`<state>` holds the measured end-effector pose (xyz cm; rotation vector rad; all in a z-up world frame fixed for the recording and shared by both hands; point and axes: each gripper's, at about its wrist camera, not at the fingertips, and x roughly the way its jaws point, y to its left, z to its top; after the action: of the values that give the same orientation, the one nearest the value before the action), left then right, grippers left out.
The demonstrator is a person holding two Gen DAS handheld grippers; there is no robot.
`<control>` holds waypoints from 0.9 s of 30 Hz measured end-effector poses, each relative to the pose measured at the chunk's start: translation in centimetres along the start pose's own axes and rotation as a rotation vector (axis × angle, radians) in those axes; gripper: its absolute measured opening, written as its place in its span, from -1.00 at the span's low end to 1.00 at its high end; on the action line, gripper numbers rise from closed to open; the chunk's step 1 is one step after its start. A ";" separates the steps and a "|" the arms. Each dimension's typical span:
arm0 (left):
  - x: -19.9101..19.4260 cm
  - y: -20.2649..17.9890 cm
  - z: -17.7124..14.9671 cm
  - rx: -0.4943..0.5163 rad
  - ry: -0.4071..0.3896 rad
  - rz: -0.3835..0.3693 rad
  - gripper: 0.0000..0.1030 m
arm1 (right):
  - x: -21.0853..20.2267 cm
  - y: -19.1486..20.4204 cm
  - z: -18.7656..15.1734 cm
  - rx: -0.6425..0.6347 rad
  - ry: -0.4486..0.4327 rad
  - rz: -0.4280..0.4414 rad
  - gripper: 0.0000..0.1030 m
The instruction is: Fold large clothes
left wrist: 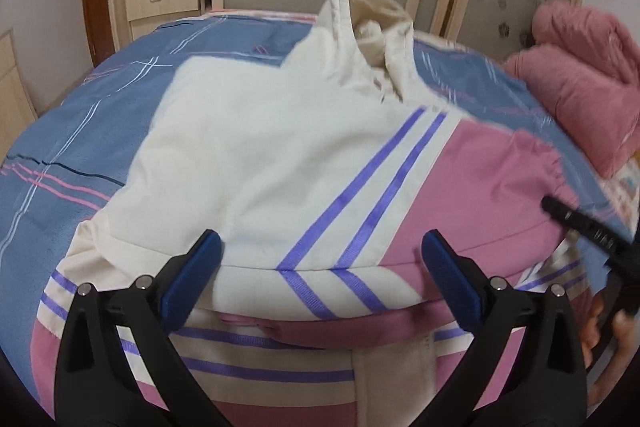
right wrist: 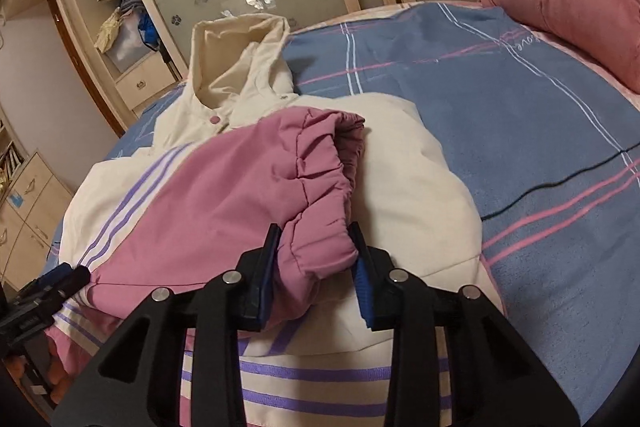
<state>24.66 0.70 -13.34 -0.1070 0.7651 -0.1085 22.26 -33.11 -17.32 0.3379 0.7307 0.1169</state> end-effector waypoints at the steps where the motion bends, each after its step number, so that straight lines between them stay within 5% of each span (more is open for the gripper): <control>1: -0.2 0.4 0.2 -0.022 -0.004 -0.008 0.96 | 0.0 0.1 0.0 -0.003 0.005 0.000 -0.24; 7: -0.4 4.3 1.6 -0.194 -0.021 -0.003 0.96 | -0.8 -1.1 0.4 0.077 -0.003 0.046 0.26; 12: 1.4 7.3 1.5 -0.264 0.028 0.047 0.96 | -2.1 -1.6 0.6 0.102 -0.060 0.031 0.26; 19: 3.2 6.7 0.6 -0.170 0.038 0.190 0.96 | -3.7 0.2 0.6 0.018 -0.161 0.109 0.15; 23: 0.1 5.8 1.4 -0.221 -0.072 0.126 0.96 | -0.6 3.3 -0.4 -0.150 -0.036 -0.018 0.09; 27: -0.5 3.9 2.4 -0.194 -0.077 0.066 0.96 | 3.4 3.6 -1.5 -0.203 0.114 -0.131 0.10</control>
<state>26.24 4.81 -11.79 -0.2687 0.7008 0.0325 23.86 -28.61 -19.27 0.0898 0.8445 0.0862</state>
